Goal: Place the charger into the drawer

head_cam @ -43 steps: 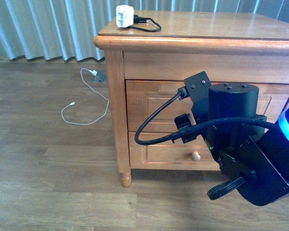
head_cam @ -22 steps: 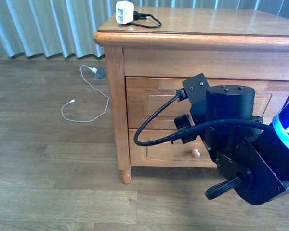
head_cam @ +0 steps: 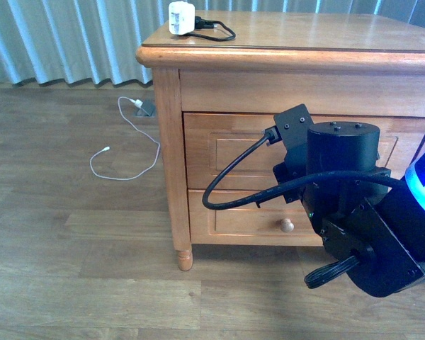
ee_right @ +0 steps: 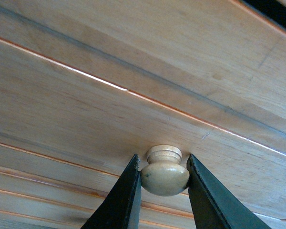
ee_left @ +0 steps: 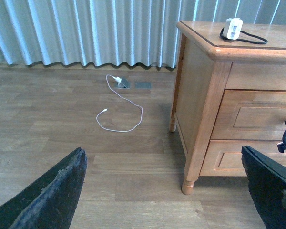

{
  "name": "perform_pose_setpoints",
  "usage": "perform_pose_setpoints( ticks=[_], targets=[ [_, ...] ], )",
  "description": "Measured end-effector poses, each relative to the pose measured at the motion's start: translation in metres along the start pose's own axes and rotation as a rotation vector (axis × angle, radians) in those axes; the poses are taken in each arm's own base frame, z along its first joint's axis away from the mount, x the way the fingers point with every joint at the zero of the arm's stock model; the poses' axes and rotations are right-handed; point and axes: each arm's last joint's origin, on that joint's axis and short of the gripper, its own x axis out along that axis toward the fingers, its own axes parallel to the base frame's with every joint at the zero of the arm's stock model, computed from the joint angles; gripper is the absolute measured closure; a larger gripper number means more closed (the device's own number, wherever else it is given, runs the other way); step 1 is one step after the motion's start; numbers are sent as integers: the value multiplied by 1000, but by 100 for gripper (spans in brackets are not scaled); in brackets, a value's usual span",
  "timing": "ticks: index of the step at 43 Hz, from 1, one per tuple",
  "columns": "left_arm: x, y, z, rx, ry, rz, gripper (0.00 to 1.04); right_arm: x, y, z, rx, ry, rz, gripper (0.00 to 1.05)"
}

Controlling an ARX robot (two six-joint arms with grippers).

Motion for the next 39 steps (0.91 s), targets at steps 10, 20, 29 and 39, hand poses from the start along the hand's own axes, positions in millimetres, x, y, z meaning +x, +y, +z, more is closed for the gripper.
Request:
perform_pose_setpoints(
  ticks=[10, 20, 29, 39],
  targets=[
    [0, 0, 0, 0, 0, 0, 6, 0, 0, 0, -1, 5, 1, 81],
    [0, 0, 0, 0, 0, 0, 6, -7, -5, 2, 10, 28, 25, 81],
    [0, 0, 0, 0, 0, 0, 6, -32, -17, 3, 58, 113, 52, 82],
    [0, 0, 0, 0, 0, 0, 6, -81, -27, -2, 102, 221, 107, 82]
  ],
)
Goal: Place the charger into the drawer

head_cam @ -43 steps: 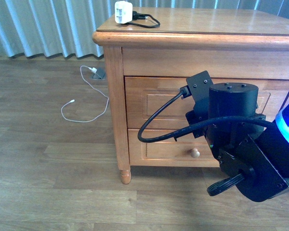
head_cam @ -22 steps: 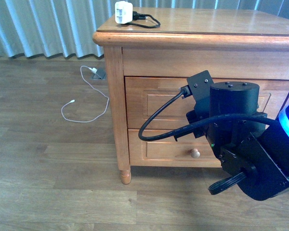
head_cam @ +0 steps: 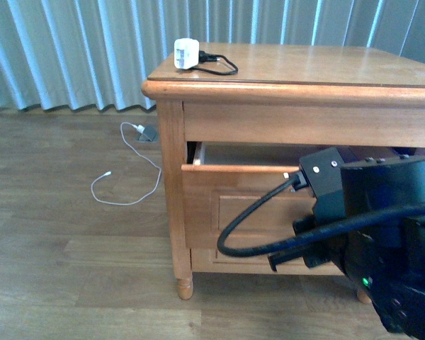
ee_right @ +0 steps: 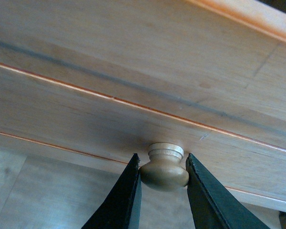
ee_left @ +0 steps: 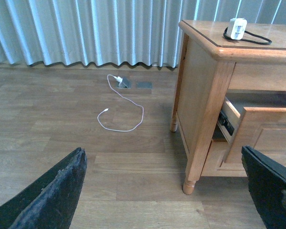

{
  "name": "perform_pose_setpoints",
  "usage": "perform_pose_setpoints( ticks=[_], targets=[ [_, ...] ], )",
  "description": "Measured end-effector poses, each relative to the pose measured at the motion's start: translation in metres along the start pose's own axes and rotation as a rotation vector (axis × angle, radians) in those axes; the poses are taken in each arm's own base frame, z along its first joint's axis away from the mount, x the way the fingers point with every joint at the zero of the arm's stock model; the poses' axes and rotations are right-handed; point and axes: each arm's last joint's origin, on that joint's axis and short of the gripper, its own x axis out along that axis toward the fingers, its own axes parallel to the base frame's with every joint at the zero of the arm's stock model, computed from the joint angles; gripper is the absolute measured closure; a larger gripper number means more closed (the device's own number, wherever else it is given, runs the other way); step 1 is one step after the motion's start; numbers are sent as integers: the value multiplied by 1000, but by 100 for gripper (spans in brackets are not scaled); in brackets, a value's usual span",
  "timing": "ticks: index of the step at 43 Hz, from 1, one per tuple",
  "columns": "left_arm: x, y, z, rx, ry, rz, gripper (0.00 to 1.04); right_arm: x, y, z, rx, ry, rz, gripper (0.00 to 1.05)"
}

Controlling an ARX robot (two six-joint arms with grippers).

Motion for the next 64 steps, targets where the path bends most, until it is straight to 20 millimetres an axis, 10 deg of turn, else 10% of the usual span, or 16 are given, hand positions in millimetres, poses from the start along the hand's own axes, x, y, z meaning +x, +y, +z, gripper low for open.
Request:
perform_pose_setpoints(
  ticks=[16, 35, 50, 64],
  targets=[
    [0, 0, 0, 0, 0, 0, 6, -93, -12, -33, 19, 124, 127, 81],
    [0, 0, 0, 0, 0, 0, 6, -181, -72, 0, 226, -30, 94, 6],
    [0, 0, 0, 0, 0, 0, 6, -261, -129, 16, 342, -383, 22, 8],
    [0, 0, 0, 0, 0, 0, 6, -276, -171, -6, 476, -447, -131, 8]
  ],
)
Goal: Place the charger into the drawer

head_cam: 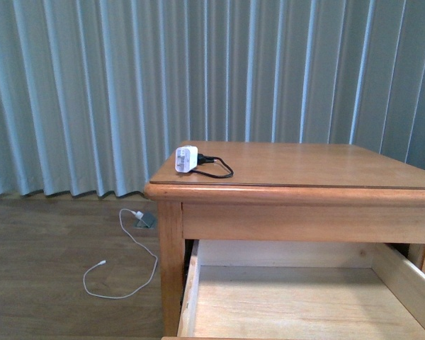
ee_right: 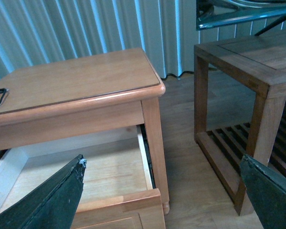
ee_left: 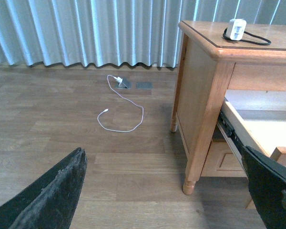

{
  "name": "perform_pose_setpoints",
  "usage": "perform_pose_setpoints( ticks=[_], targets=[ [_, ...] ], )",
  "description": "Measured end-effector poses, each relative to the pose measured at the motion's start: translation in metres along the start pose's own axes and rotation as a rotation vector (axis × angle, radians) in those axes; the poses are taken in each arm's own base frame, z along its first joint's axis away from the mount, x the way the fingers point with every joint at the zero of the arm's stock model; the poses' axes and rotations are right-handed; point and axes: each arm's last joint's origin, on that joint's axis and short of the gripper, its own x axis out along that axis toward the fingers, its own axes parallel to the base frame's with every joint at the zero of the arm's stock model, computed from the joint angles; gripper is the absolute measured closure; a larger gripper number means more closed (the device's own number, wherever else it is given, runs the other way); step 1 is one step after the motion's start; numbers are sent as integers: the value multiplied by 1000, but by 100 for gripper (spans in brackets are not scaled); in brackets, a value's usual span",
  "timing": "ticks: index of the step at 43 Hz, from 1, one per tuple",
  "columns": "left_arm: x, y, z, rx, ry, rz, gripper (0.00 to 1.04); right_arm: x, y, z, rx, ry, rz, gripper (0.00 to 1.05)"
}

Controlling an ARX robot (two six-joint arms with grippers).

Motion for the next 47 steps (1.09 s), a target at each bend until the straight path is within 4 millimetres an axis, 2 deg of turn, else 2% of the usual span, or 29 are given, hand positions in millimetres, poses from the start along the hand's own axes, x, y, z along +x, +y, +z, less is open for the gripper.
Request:
perform_pose_setpoints(
  ticks=[12, 14, 19, 22, 33, 37, 47],
  targets=[
    [0, 0, 0, 0, 0, 0, 6, 0, 0, 0, 7, 0, 0, 8],
    [0, 0, 0, 0, 0, 0, 6, -2, 0, 0, -8, 1, 29, 11],
    [0, 0, 0, 0, 0, 0, 6, -8, 4, -11, -77, 3, 91, 29],
    [0, 0, 0, 0, 0, 0, 6, -10, 10, -19, -107, -11, 101, 44],
    [0, 0, 0, 0, 0, 0, 6, -11, 20, -39, -125, -5, 103, 85],
    [0, 0, 0, 0, 0, 0, 6, -11, 23, -46, -132, -6, 106, 103],
    [0, 0, 0, 0, 0, 0, 6, -11, 24, -49, -131, -4, 115, 51]
  ],
)
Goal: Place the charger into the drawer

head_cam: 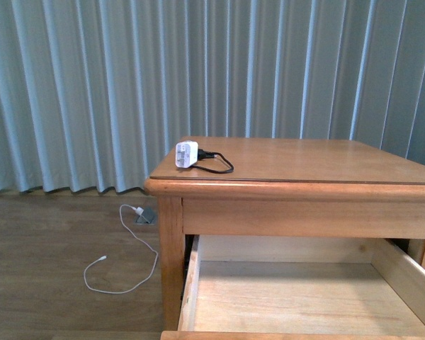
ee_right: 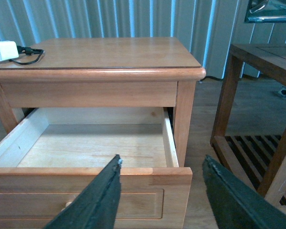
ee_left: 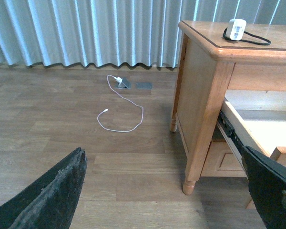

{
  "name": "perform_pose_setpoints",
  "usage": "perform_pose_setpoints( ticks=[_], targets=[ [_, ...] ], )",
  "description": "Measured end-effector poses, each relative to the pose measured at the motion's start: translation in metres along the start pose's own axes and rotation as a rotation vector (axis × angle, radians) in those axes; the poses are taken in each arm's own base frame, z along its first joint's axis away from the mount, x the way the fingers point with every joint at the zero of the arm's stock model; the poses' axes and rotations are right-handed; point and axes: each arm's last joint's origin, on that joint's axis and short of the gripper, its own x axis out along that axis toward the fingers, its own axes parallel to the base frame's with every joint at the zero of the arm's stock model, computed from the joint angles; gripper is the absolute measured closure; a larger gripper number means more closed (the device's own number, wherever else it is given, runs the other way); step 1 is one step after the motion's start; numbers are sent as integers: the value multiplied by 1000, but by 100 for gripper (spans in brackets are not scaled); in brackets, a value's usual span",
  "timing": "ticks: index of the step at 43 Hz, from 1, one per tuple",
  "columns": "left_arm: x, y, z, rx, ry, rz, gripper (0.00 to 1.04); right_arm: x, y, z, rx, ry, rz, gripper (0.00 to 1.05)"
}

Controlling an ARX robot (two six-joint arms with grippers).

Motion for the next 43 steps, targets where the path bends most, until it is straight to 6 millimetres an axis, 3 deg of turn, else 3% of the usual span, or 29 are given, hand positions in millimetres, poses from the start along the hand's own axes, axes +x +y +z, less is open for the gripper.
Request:
perform_pose_setpoints(
  ticks=[3, 11, 14, 19, 31, 37, 43],
  targets=[
    [0, 0, 0, -1, -3, 25, 6, 0, 0, 0, 0, 0, 0, 39],
    [19, -13, 20, -69, -83, 425, 6, 0, 0, 0, 0, 0, 0, 7],
    [37, -23, 35, -74, -77, 402, 6, 0, 0, 0, 0, 0, 0, 9],
    [83, -52, 62, -43, -35, 257, 6, 0, 0, 0, 0, 0, 0, 8],
    [184, -122, 95, 5, 13, 30, 6, 0, 0, 0, 0, 0, 0, 8],
    [241, -149, 97, -57, 54, -22, 6, 0, 0, 0, 0, 0, 0, 8],
    [289, -167, 85, -115, 88, -28, 6, 0, 0, 0, 0, 0, 0, 8]
  ],
)
